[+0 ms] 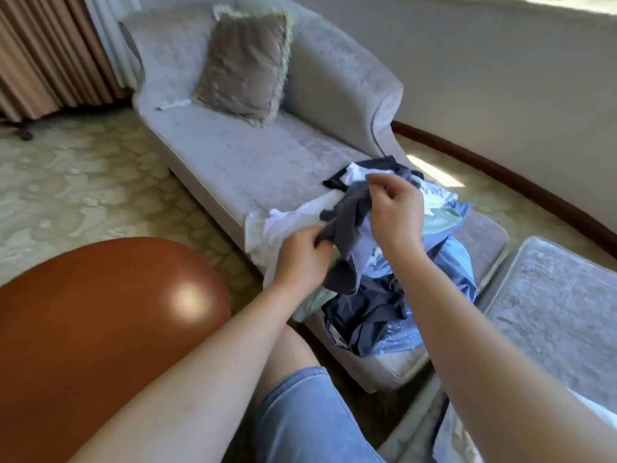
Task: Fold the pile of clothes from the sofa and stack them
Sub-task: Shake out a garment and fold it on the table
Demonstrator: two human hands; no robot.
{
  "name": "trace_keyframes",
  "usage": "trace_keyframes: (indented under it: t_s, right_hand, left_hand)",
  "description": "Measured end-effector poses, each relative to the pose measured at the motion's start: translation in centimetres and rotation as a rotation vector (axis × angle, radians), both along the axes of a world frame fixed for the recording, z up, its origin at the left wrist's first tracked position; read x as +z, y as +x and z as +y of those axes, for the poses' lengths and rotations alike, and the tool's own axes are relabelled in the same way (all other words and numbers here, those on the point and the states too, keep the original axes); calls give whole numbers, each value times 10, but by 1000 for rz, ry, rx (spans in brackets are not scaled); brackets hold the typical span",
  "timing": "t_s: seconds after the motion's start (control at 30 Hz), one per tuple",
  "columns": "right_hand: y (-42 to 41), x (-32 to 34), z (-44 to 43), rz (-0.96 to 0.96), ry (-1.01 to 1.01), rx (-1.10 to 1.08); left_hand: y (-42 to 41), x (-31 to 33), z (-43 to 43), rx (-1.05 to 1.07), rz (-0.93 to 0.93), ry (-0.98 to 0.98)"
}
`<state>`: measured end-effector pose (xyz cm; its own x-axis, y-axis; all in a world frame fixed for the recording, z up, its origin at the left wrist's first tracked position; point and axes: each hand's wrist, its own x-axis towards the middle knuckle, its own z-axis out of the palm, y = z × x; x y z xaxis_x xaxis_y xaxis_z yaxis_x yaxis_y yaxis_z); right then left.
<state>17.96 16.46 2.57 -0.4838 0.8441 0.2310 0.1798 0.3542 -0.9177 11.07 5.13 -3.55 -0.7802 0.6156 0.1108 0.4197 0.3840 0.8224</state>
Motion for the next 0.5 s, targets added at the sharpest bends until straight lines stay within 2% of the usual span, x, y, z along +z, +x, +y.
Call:
trace_keyframes:
  t_s: [0.2, 0.27, 0.33, 0.4, 0.5]
  right_hand:
    - [-59, 119, -67, 213, 145, 164]
    - [-76, 156, -96, 252, 154, 279]
    - [-84, 177, -130, 269, 94, 477]
    - [-81, 173, -171, 274, 7, 701]
    - [-62, 117, -239, 244, 43, 729]
  left_hand:
    - [-36, 131, -105, 309, 126, 320]
    - [-37, 172, -148, 328, 122, 440]
    - [-35, 198, -191, 321, 98, 480]
    - [-33, 207, -231, 357, 82, 457]
    - [-31, 190, -277, 473, -72, 401]
